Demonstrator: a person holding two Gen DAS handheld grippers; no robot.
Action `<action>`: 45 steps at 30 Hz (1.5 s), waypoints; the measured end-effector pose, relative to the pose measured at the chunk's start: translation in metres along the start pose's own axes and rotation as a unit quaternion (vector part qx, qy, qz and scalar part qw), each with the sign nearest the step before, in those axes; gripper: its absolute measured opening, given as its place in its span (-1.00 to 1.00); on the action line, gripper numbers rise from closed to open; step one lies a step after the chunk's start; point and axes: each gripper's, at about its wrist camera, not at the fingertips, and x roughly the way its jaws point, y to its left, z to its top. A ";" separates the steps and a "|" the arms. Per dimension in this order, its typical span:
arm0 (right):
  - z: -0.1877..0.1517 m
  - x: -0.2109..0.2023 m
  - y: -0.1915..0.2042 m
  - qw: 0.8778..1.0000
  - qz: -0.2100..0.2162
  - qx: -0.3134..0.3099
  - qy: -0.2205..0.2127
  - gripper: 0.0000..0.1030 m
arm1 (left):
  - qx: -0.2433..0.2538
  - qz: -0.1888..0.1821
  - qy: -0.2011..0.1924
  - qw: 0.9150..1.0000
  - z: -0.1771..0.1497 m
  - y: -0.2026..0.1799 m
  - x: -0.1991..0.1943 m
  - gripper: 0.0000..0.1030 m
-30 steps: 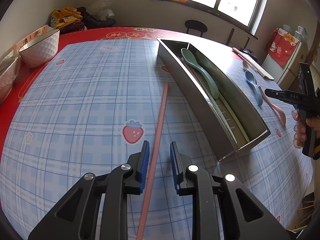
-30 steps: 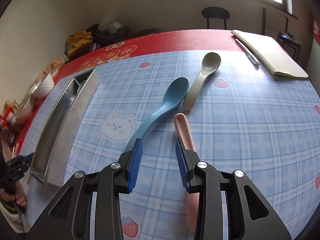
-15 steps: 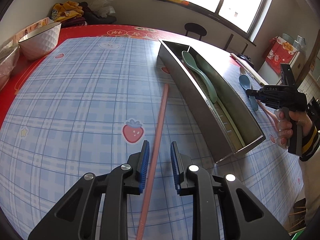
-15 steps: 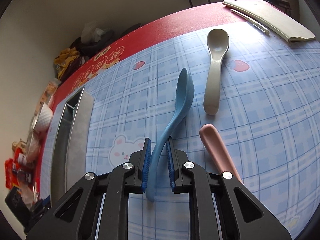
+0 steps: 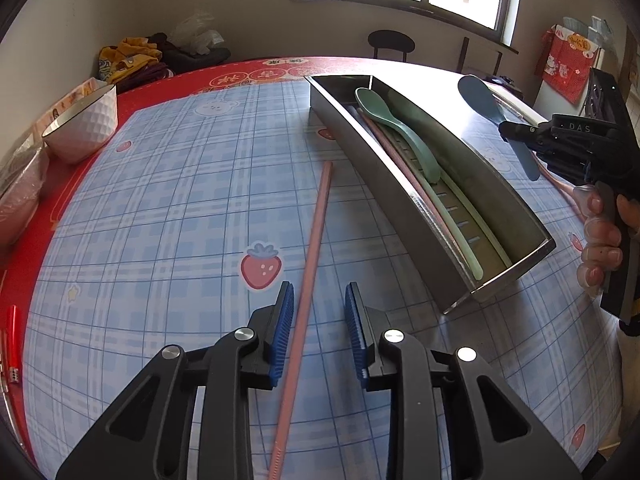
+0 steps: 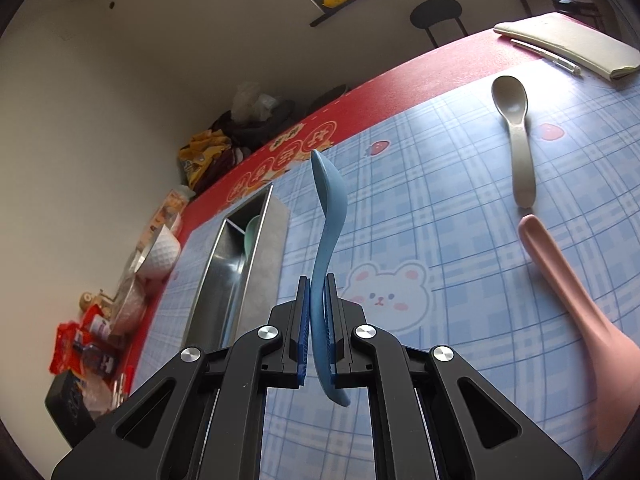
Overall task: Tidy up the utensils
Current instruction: 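Carry the pink chopstick into the caddy with left tool while right tool carries the blue spoon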
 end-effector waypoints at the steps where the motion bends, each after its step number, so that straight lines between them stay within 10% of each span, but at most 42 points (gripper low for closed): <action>1: -0.001 0.000 0.002 1.000 0.000 -0.009 0.001 -0.86 | 0.000 0.000 0.000 1.000 0.000 0.000 0.000 -0.50; 6: -0.001 -0.010 0.002 1.000 0.015 -0.023 -0.010 -0.87 | 0.002 0.015 0.007 1.000 0.002 0.000 0.001 -0.88; 21: -0.004 -0.017 0.000 0.999 0.029 -0.011 -0.008 -0.86 | -0.122 -0.049 -0.021 0.991 0.039 0.037 -0.038 -0.90; 31: -0.003 -0.021 -0.002 0.999 0.030 -0.005 -0.013 -0.86 | -0.077 -0.044 0.027 0.996 0.056 0.002 -0.003 -0.90; 45: -0.004 -0.020 0.000 0.999 0.036 -0.003 -0.006 -0.86 | -0.128 -0.050 -0.025 0.990 0.063 0.029 -0.038 -0.90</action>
